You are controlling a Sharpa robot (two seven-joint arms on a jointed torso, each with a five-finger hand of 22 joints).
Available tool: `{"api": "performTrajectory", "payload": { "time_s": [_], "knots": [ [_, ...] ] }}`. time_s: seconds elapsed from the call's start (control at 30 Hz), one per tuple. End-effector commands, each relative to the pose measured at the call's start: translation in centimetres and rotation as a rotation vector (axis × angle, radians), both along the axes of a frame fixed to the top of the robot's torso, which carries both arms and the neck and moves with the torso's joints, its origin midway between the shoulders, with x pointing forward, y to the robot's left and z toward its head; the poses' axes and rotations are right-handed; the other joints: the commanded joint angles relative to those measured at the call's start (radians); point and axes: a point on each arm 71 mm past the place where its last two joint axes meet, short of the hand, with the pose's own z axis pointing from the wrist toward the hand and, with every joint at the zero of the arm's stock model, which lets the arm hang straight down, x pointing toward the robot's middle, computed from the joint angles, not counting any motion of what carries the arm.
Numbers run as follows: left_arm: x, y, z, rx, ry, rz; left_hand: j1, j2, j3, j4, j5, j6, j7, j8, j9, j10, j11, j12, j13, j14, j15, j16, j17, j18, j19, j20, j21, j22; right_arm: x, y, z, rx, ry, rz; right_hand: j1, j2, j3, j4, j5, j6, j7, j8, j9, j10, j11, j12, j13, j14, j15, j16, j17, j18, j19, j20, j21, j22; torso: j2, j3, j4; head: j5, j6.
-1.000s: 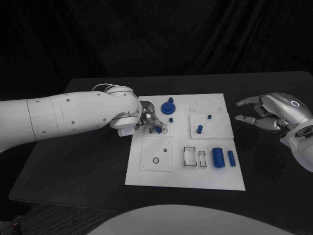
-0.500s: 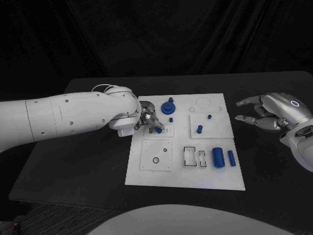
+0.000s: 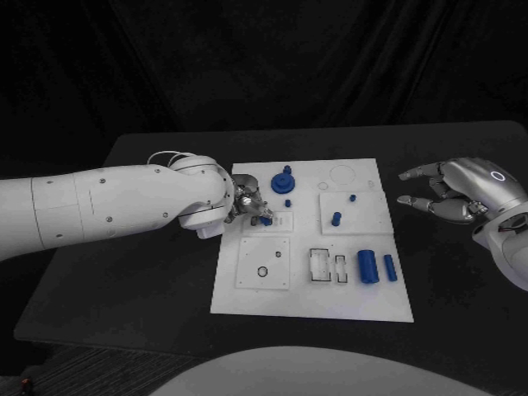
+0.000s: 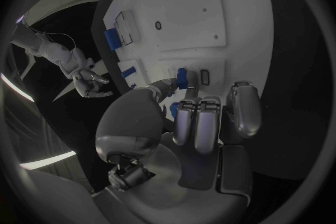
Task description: Assemble the parts on the task board
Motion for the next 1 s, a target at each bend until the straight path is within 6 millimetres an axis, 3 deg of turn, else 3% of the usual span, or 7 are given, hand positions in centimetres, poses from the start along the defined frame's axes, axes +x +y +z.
{"api": "performTrajectory", "payload": {
  "time_s": [0.03, 0.27, 1.0],
  "knots": [
    [0.0, 0.2, 0.4, 0.005, -0.089, 0.031, -0.011, 0.003, 0.025, -0.018, -0.006, -0.018, -0.015, 0.006, 0.004, 0.106, 0.0, 0.004, 0.263, 0.102, -0.004, 0.003, 0.263, -0.008, 0.006, 0.0, 0.004, 0.068, 0.0, -0.2, -0.1, -0.003, 0.001, -0.017, -0.002, 0.01, -0.006, 0.0, 0.004, 0.008, 0.001, -0.006, -0.001, 0.067, 0.009, -0.005, 0.212, 0.073, 0.007, -0.005, 0.119, -0.009, -0.001, 0.006, -0.005, 0.151, 0.0, -0.0002, -0.0005, 0.001, 0.002],
    [-0.2, 0.5, 0.8, 0.029, -0.154, 0.025, -0.018, 0.003, 0.022, -0.011, -0.011, -0.018, -0.015, 0.014, 0.012, 0.106, 0.0, 0.004, 0.263, 0.102, -0.004, 0.003, 0.263, -0.008, 0.01, 0.0, 0.006, 0.07, -0.2, -0.2, -0.5, -0.002, 0.006, -0.018, -0.002, 0.01, -0.006, 0.0, 0.004, 0.008, 0.001, -0.007, -0.002, 0.067, 0.009, -0.005, 0.212, 0.073, 0.007, -0.006, 0.118, -0.009, -0.001, 0.006, -0.005, 0.151, 0.0, -0.0008, -0.0023, 0.008, 0.002],
    [-1.6, 0.1, -1.0, 0.024, -0.205, 0.013, -0.043, 0.006, -0.001, 0.031, -0.029, -0.02, -0.016, 0.032, 0.034, 0.106, -0.002, 0.004, 0.263, 0.102, -0.006, 0.003, 0.263, -0.01, 0.021, -0.001, 0.008, 0.077, -0.3, -0.3, -0.8, 0.0, 0.012, -0.019, -0.001, 0.009, -0.007, -0.001, 0.004, 0.004, 0.0, -0.01, -0.003, 0.066, 0.009, -0.006, 0.211, 0.073, 0.007, -0.008, 0.117, -0.009, -0.001, 0.007, -0.008, 0.15, 0.0, 0.0006, -0.0013, 0.006, -0.001]
  ]
}}
